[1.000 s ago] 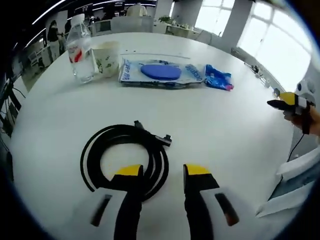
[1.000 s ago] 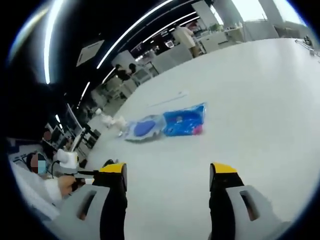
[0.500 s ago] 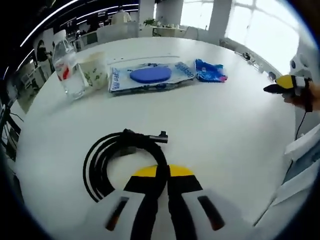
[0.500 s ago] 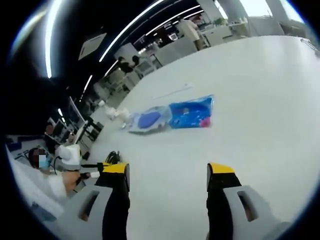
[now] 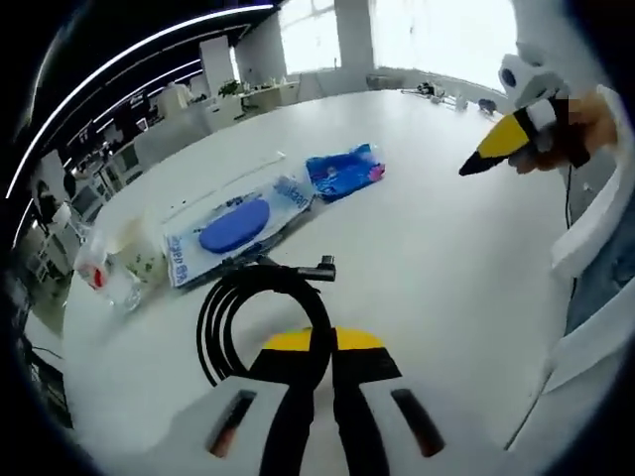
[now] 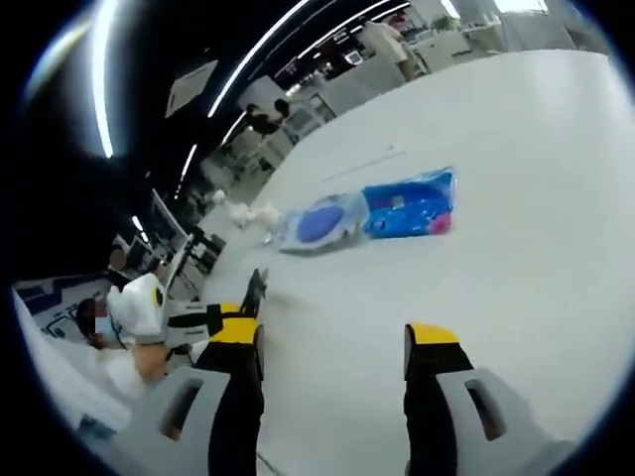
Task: Arrange the tabletop items into an orderly group along one side of the table until the central work area is clear of visible clutter.
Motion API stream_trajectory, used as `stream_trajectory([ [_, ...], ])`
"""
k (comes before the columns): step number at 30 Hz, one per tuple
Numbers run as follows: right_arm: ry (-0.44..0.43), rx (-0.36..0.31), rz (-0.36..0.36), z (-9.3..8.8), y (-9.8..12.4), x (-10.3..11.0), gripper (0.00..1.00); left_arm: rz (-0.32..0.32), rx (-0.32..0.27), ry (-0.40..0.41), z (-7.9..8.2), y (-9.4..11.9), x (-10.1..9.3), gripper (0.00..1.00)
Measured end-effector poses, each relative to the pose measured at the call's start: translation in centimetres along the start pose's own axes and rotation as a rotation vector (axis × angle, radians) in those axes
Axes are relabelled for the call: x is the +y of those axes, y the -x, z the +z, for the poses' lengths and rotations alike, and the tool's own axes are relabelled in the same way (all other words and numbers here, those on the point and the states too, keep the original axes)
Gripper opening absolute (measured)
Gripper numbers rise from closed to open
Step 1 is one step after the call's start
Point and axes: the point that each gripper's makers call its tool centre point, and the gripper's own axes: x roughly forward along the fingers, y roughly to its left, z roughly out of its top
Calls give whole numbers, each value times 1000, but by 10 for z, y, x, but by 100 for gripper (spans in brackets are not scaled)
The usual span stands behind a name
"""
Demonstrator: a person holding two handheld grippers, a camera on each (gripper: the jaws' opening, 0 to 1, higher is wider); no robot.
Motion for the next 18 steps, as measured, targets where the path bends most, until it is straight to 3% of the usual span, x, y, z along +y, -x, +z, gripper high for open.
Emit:
stream_trajectory([
  [5, -15, 9, -6, -3, 0, -3, 53, -79, -11, -193, 19, -3, -23, 1],
  [8, -72, 2, 6, -1, -1, -1, 52, -101, -46, -211, 32, -3, -31, 1],
  [11, -104, 15, 29, -2, -6, 5, 52, -119, -33, -327, 40, -3, -39, 0],
  [12, -108, 24, 29, -4, -9, 6, 51, -141, -57, -358, 46, -4, -47, 0],
  [13, -126, 33, 42, -5, -15, 11, 50, -153, -65, -345, 48, -4, -52, 0],
  [16, -269, 122, 146, -20, -31, 35, 45, -152, -83, -384, 58, -4, -59, 0],
  [18, -355, 64, 178, -9, -39, 42, 46, -144, -107, -426, 66, -3, -64, 0],
])
